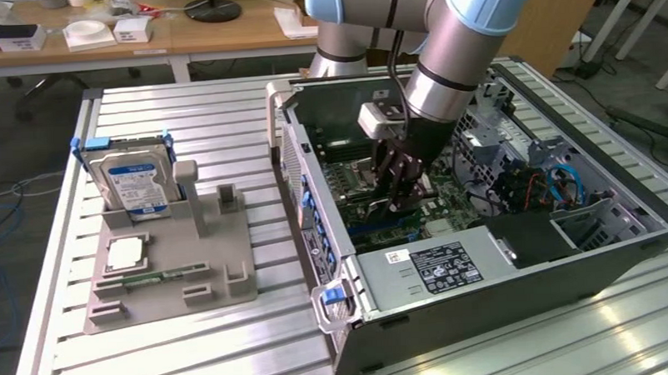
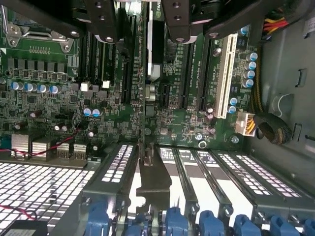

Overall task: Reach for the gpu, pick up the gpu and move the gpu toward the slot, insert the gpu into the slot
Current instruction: 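Insert the gpu into the slot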

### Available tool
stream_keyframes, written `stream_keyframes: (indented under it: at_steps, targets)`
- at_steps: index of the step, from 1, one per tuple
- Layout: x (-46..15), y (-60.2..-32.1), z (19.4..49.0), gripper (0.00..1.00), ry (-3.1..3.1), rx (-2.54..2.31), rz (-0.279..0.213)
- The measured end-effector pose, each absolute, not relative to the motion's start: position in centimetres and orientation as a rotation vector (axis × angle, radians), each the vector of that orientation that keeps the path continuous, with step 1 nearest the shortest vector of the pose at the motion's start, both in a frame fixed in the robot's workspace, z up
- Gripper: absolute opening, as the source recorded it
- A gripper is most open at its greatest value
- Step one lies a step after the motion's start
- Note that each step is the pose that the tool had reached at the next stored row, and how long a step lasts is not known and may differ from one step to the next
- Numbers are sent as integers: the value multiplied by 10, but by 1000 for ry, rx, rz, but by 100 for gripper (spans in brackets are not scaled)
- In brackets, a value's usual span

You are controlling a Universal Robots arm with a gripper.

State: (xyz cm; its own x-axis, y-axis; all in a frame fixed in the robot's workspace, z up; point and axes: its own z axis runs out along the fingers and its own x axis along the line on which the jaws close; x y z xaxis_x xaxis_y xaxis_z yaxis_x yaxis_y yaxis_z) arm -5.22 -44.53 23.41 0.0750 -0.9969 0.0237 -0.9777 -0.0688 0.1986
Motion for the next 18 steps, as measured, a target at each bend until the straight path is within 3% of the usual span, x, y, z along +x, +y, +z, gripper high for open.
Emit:
stream_keyframes:
  at_steps: [18]
  targets:
    - [-64, -445, 234, 40, -2034, 2232, -105]
